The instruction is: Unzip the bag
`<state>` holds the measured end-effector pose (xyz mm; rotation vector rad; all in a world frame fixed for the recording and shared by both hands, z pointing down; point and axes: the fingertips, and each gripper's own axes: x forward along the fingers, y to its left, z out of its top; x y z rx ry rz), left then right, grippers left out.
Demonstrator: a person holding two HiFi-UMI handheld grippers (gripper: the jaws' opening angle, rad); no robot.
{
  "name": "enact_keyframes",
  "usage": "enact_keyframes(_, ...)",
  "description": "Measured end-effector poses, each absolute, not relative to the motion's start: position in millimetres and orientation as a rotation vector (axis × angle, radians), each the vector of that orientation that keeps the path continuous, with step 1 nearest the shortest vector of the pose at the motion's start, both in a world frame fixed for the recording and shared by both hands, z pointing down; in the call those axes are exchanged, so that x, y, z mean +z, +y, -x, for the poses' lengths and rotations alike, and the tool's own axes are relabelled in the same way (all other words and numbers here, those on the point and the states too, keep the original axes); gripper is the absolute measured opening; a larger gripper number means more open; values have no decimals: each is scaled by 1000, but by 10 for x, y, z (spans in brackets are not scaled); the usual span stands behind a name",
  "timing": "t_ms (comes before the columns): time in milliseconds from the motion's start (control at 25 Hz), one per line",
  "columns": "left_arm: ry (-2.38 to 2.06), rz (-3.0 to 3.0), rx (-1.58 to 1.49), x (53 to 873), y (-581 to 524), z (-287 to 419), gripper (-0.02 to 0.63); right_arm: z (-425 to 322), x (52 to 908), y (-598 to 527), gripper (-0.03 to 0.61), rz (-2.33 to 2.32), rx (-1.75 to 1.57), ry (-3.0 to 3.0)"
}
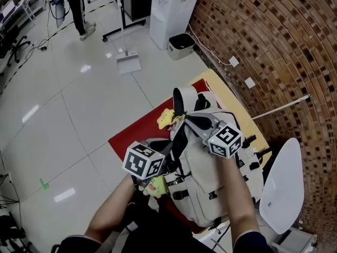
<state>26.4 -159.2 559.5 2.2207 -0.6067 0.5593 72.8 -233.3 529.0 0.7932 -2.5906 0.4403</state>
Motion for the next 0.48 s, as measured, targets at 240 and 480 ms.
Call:
enact_keyframes(240, -627, -2238, 589, 5576, -1575, -263, 9, -1079, 5316, -2505, 23, -934, 505, -2557)
enact_keyframes(480, -609, -2254, 647, 5589, -1556, -193, 9, -1624, 5447, -2648, 23, -1197, 626, -2432)
